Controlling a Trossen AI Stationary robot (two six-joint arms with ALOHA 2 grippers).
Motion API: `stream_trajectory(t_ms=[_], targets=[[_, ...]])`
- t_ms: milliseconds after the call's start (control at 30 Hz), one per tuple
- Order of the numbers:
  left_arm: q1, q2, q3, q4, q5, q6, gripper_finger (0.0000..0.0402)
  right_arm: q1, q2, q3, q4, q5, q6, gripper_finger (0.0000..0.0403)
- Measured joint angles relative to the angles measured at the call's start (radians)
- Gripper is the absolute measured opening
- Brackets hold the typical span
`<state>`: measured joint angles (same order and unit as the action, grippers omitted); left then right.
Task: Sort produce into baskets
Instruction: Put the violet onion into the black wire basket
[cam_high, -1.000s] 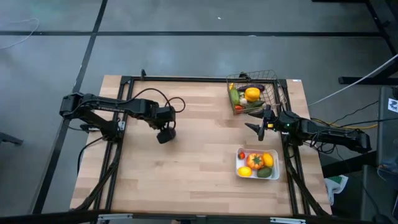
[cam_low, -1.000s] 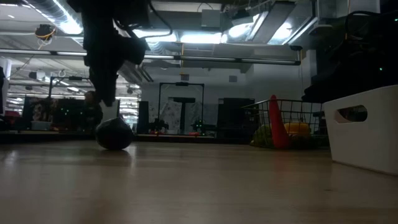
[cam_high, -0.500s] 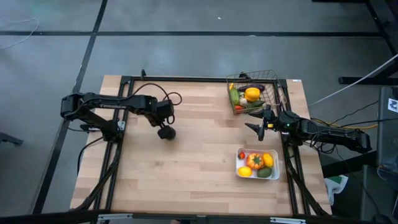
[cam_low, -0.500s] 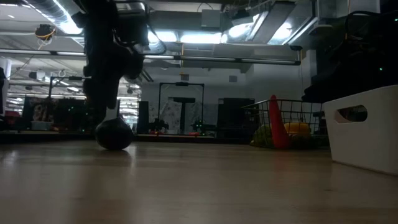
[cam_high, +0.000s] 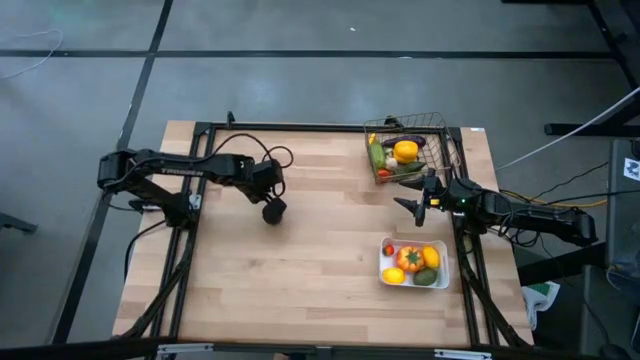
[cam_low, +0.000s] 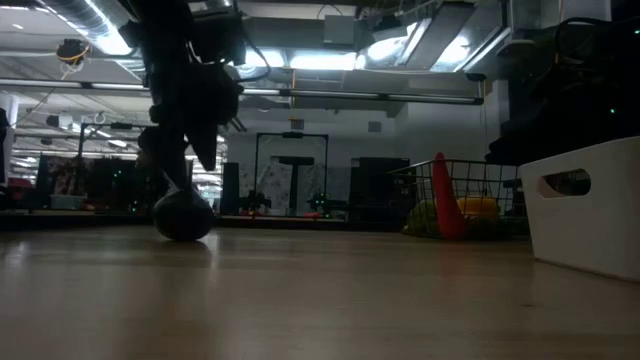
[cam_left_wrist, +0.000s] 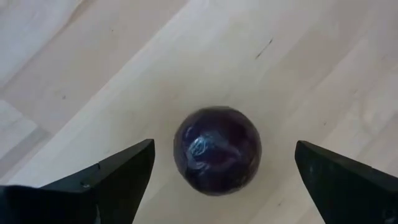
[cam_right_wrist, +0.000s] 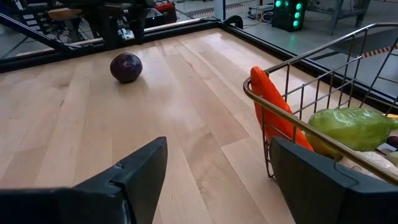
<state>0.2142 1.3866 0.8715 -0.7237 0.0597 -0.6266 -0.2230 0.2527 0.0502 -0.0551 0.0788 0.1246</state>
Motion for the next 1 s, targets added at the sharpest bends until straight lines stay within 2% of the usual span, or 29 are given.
stream_trajectory(t_ms=[267,533,1000], targets=[[0.0,0.035,-0.051,0.025,0.001,-0.01,0.0377,0.0,0.0,0.0,0.0,0.0,0.0,0.028],[-0.021,0.044,-0.142,0.154,0.01,-0.049,0.0377,0.0,0.0,0.0,0.0,0.0,0.0,0.028],[-0.032,0.044,-0.212,0.318,-0.004,-0.055,0.0376,0.0,0.0,0.0,0.0,0.0,0.0,0.028]])
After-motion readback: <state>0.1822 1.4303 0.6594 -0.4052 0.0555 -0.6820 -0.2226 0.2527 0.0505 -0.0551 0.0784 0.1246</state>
